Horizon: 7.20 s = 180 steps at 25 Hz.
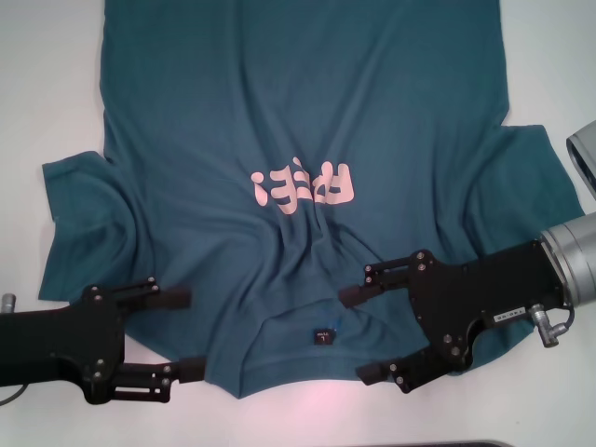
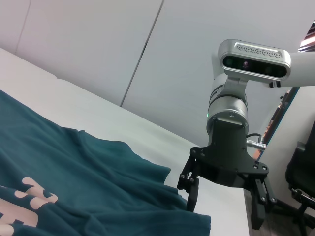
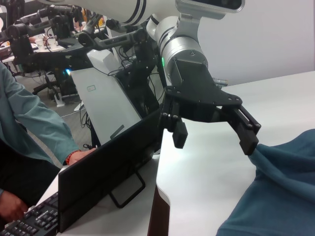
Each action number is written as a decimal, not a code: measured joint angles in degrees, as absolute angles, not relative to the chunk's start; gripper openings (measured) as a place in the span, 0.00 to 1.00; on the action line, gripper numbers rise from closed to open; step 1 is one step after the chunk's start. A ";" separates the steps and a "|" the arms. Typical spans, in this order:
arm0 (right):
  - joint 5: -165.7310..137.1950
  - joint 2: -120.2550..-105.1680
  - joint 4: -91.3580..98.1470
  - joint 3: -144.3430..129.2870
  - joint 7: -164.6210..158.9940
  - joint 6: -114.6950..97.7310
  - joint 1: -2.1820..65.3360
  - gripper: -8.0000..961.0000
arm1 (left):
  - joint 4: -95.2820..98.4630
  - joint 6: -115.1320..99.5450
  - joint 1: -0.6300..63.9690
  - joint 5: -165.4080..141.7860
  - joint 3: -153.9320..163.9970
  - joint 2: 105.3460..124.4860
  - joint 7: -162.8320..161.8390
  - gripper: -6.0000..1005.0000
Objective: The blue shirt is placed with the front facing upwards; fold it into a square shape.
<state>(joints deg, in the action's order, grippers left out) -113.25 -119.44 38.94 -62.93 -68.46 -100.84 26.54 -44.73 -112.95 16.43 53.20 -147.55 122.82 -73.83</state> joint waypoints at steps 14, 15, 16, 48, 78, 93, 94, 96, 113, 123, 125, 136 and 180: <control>-113.13 -119.48 39.02 -62.42 -69.02 -100.95 26.77 0.89 | -44.73 -112.94 16.43 53.33 -147.92 122.72 -74.26 0.90; -112.86 -119.53 38.96 -61.62 -69.66 -100.99 26.88 0.89 | -44.73 -112.94 16.49 53.58 -148.36 122.71 -75.59 0.90; -111.87 -119.63 38.86 -60.50 -71.49 -101.19 26.99 0.89 | -44.73 -112.94 16.67 53.84 -148.89 122.70 -77.56 0.90; -107.69 -116.05 33.69 -50.67 -126.22 -91.43 31.88 0.89 | -32.75 -93.86 20.46 55.24 -159.97 111.13 -142.35 0.88; -107.39 -115.94 33.31 -50.31 -126.82 -91.61 31.66 0.89 | -32.47 -85.63 24.35 50.18 -152.58 111.96 -143.84 0.82; -107.38 -115.84 33.30 -48.30 -126.92 -91.87 31.03 0.89 | -34.88 -87.28 25.07 50.30 -150.48 112.34 -146.06 0.69; -107.37 -115.83 33.29 -48.28 -126.91 -91.89 31.02 0.89 | -34.86 -87.13 25.07 50.25 -150.36 112.35 -146.10 0.67; -107.33 -115.80 33.28 -48.27 -126.94 -91.96 31.02 0.89 | -34.87 -87.05 25.07 50.08 -150.32 112.36 -146.28 0.63; -107.31 -115.62 33.22 -48.25 -127.82 -92.07 31.09 0.89 | -36.57 -87.74 23.71 48.68 -150.63 109.63 -146.81 0.02; -107.67 -115.57 33.22 -48.25 -128.28 -92.12 31.76 0.89 | -39.09 -87.57 25.44 44.91 -149.92 106.68 -147.35 0.02; -107.68 -115.57 33.22 -48.25 -128.35 -92.12 31.82 0.89 | -40.19 -88.08 26.61 42.59 -149.66 106.42 -148.27 0.02; -107.68 -115.57 33.13 -48.41 -128.41 -92.11 31.58 0.89 | -44.61 -89.84 29.17 39.90 -149.81 105.51 -150.96 0.02; -107.67 -115.58 32.52 -48.63 -128.41 -91.48 31.87 0.89 | -40.56 -93.59 40.46 40.13 -144.75 114.39 -152.07 0.09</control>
<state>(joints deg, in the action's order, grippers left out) -107.67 -115.58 32.51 -48.63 -128.41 -91.48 31.87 -40.56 -93.59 40.46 40.13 -144.75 114.39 -152.07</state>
